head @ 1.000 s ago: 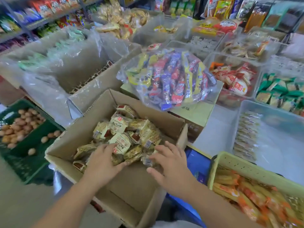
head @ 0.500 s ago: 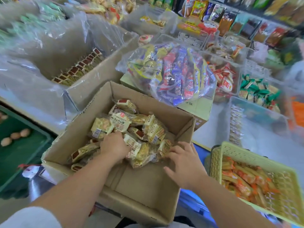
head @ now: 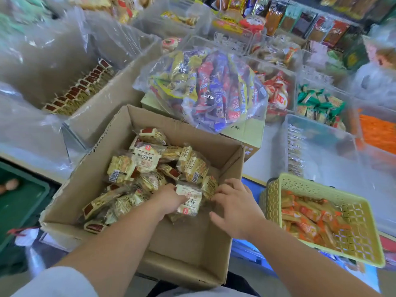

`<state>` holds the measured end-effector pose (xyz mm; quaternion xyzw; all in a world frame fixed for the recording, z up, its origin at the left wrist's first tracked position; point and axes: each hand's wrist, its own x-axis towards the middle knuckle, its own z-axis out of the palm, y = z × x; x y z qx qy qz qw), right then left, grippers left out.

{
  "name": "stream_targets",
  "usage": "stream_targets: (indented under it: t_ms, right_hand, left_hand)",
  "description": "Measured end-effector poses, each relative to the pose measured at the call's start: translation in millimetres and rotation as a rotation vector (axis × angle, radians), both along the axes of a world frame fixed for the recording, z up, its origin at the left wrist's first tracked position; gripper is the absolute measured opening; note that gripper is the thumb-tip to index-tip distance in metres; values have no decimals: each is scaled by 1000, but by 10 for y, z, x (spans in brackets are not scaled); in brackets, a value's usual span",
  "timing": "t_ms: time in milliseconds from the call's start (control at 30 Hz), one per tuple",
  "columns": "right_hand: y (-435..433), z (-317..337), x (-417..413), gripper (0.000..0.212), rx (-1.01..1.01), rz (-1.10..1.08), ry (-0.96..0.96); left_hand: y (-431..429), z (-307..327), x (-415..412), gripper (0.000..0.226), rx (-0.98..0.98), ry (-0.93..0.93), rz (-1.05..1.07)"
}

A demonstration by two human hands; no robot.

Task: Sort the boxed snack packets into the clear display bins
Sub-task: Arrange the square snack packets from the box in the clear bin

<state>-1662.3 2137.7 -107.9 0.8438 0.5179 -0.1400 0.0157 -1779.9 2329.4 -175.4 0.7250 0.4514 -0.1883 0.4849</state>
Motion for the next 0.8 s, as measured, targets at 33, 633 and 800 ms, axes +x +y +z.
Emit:
stream_targets:
  t_ms: [33,633,800]
  right_hand:
    - [-2,0,-2,59,5,-3,2]
    - [-12,-4,2,55,40,-8,21]
    - [-10,13,9,55,45,-8,20]
  left_hand:
    - [-27,-24,12,78,42,37,-34]
    - [-182,-144,68,115,90,199,-231]
    - [-108,-50,37,98,-42,123,-186]
